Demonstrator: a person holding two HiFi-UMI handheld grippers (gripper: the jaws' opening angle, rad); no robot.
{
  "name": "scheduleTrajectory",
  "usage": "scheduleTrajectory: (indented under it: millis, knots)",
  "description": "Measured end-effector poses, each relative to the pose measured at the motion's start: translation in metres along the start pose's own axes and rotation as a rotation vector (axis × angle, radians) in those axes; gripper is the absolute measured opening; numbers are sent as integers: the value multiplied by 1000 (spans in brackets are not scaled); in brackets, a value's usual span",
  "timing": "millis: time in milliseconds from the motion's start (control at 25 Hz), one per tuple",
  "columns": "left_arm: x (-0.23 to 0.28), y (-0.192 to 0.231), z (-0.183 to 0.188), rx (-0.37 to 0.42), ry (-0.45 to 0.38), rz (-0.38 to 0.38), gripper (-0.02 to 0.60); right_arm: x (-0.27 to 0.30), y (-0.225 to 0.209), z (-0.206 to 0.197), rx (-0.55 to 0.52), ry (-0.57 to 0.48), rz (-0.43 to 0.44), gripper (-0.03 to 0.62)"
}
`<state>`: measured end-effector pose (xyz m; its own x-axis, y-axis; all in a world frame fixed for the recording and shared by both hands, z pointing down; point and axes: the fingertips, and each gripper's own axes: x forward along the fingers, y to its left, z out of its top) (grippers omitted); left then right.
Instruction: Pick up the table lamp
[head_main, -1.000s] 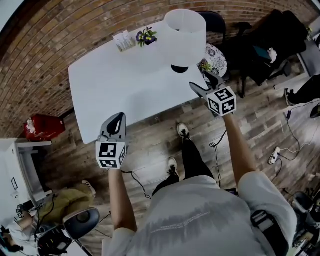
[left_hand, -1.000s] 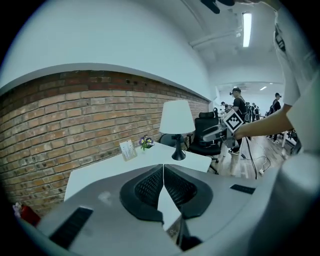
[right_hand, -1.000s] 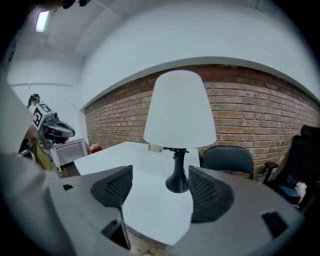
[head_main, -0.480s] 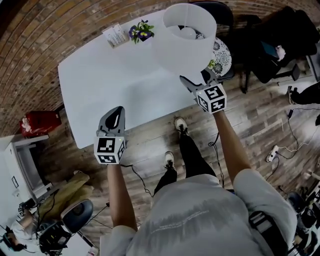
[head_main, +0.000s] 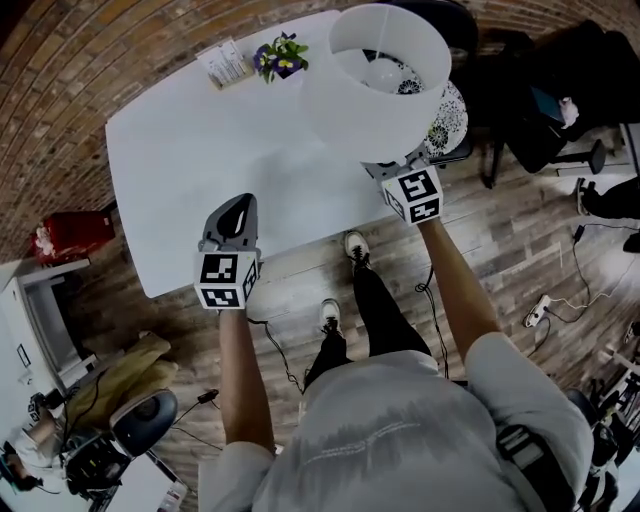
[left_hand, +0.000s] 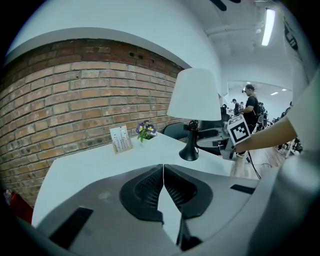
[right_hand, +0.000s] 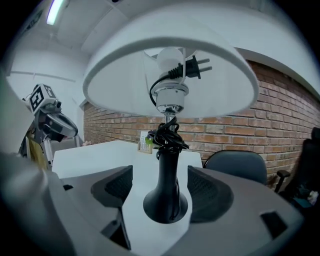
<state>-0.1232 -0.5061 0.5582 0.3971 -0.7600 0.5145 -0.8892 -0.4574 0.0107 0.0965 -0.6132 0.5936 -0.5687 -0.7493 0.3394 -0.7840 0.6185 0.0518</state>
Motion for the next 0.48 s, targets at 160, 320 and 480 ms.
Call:
scheduleTrajectory:
  millis: [160, 320, 480]
  knots:
    - [16, -5, 2, -7, 2, -4, 15, 8, 0, -6, -13, 3, -4, 325]
    - [23, -7, 3, -16, 9, -3, 15, 14, 4, -9, -32, 9, 12, 315]
    - [26, -10, -1, -26, 20, 0, 15, 22, 7, -12, -32, 9, 24, 288]
